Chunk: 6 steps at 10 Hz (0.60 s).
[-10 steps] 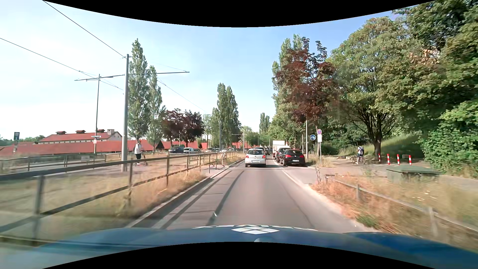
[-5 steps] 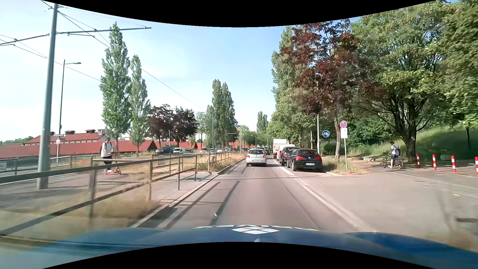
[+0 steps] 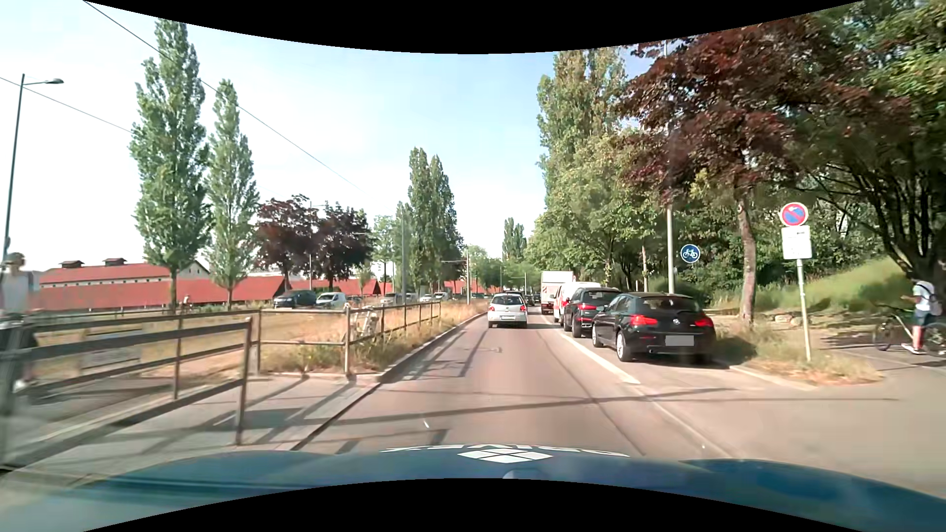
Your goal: Follow the waypoints while adhering to traffic rules and regulations
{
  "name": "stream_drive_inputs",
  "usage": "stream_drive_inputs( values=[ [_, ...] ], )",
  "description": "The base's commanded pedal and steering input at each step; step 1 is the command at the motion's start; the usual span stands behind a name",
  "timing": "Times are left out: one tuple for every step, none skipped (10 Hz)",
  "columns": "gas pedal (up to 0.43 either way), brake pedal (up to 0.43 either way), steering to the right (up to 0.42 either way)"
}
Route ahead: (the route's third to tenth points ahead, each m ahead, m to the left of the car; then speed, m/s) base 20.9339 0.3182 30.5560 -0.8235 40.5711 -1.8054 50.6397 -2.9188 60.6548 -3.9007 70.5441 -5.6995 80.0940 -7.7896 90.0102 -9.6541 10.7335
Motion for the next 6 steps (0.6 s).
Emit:
stream_drive_inputs(
  values=[
    [0.197, 0.0, 0.012],
    [0.197, 0.0, 0.012],
    [0.197, 0.0, 0.012],
    [0.197, 0.0, 0.012],
    [0.197, 0.0, 0.012],
    [0.197, 0.0, 0.012]
  ],
)
